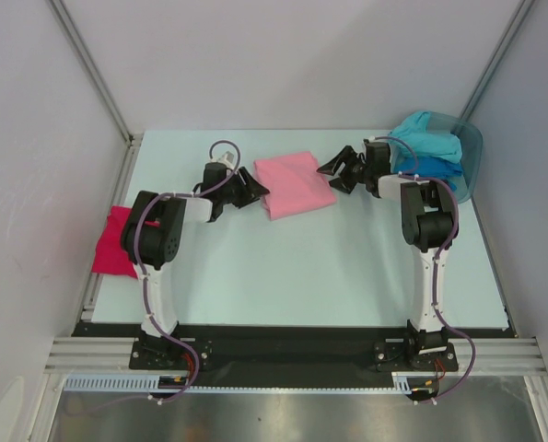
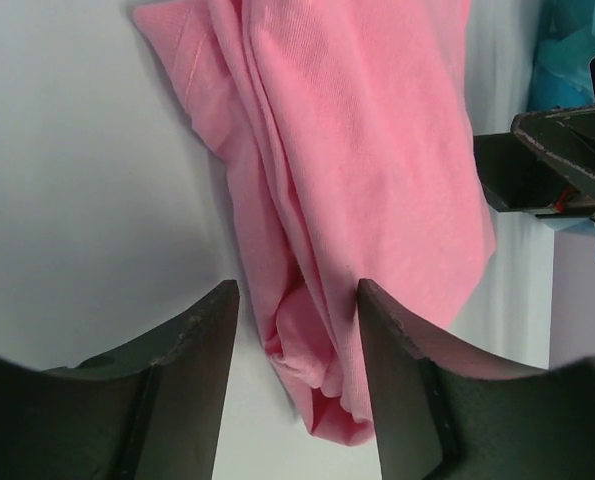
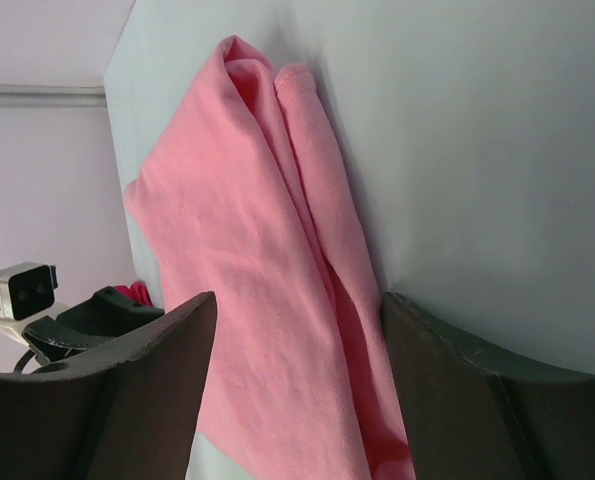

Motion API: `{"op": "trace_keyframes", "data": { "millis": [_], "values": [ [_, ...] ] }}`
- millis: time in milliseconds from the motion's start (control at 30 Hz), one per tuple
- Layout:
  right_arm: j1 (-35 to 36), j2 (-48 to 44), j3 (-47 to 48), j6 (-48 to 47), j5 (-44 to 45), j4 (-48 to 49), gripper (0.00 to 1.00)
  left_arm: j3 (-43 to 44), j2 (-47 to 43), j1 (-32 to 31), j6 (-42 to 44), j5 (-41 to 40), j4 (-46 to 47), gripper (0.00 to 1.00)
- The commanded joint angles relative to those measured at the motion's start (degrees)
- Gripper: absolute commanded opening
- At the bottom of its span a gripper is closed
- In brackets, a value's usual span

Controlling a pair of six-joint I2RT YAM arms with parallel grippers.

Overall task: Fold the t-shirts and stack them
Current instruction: Neatly place the folded tshirt to the corner

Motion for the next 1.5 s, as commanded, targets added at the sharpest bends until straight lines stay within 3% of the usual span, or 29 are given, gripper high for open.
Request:
{"op": "trace_keyframes", "data": {
  "millis": [0,67,400,700,867,1000,1067,1133,1167,1200,1233,1367,1467],
  "values": [
    [0.5,2.3,0.0,0.2,-0.4,-0.9,0.73,0.9,0.4,-0.3,1.2,2.7,-0.2,0.58],
    [0.5,2.0,-0.2,0.3,-0.4,-0.8,0.73,1.1,0.3,-0.3,1.5,3.4,-1.1,0.66],
    [0.8,2.2,-1.1,0.7,-0.7,0.1,0.73,5.0,2.9,-2.1,2.2,4.4,-3.2,0.69],
    [1.7,3.2,0.3,0.3,-1.1,-0.8,0.72,8.8,6.6,-4.2,2.4,3.7,-4.7,0.68],
    [2.9,2.9,-0.4,-0.2,-1.0,-1.1,0.69,9.2,7.4,-5.2,2.1,3.5,-4.7,0.58],
    [3.2,2.0,-2.1,0.0,-0.4,-0.4,0.53,9.0,6.3,-5.1,3.7,2.7,-6.8,0.42],
    [3.4,1.3,-2.9,-0.2,-0.3,-0.2,0.46,8.9,5.8,-5.1,4.0,2.4,-7.4,0.4],
    [3.8,0.7,-3.9,0.0,0.2,0.5,0.29,8.7,5.1,-5.1,4.2,2.0,-7.9,0.36],
    [4.1,0.2,-4.9,0.0,0.3,0.7,0.17,8.2,4.8,-5.1,4.4,1.8,-8.3,0.31],
    [4.1,-0.1,-5.1,0.0,0.4,0.8,0.1,8.2,4.4,-5.1,4.7,1.4,-8.8,0.31],
    [4.3,-0.3,-5.5,-0.1,0.5,1.0,0.04,8.2,4.0,-5.2,5.0,0.6,-9.5,0.24],
    [4.9,-2.7,-9.3,-0.5,1.5,3.0,0.0,8.2,1.3,-4.7,7.1,-2.2,-13.2,0.03],
    [6.2,-5.3,-11.9,-0.8,2.3,4.6,0.0,8.3,-0.9,-4.6,9.4,-5.3,-16.8,0.0]
  ]
}}
